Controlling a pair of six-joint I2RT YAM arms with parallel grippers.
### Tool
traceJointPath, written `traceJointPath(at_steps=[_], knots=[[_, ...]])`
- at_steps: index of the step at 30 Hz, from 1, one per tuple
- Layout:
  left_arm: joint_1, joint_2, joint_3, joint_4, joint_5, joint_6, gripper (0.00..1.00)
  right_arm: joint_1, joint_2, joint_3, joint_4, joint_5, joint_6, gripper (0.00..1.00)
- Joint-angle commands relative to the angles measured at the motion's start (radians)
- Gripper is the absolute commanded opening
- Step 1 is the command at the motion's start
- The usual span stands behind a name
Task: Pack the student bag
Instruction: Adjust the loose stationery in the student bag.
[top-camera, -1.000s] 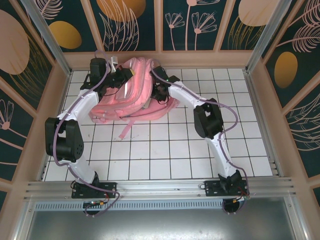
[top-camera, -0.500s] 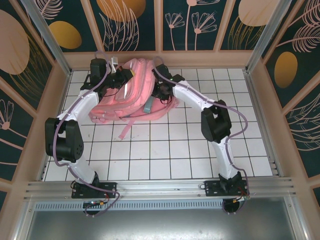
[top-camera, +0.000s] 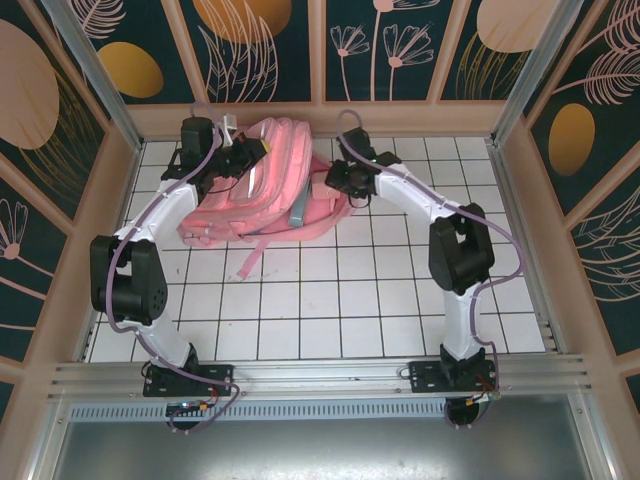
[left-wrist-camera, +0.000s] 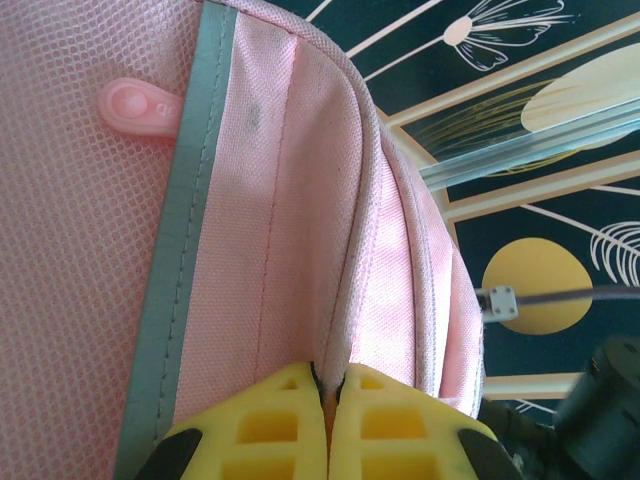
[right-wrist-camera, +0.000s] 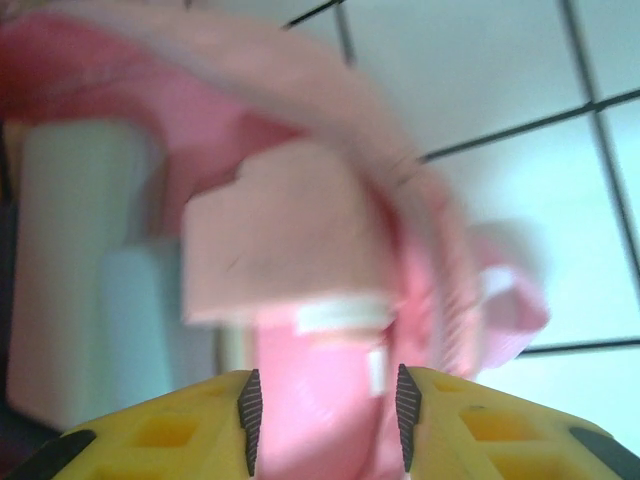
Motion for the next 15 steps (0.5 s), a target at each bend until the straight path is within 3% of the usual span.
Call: traceJointPath(at_steps=[1,9,15], knots=[[-0.01,-0.019,0.019,0.034,0.077,0.015,0.0,-0.057,0.013,-0.025,0.098,-0.063,-0.012,0.39],[-0.013,0.009,0.013,0.027,0.089,0.015,0.0,-0.064,0.171,0.095,0.171,-0.247,0.005,0.26],[-0.048,0.037,0.026,0.042,0.081,-0.003,0.0,-0.007,0.276,0.233,0.156,-0.316,0.016,0.24]])
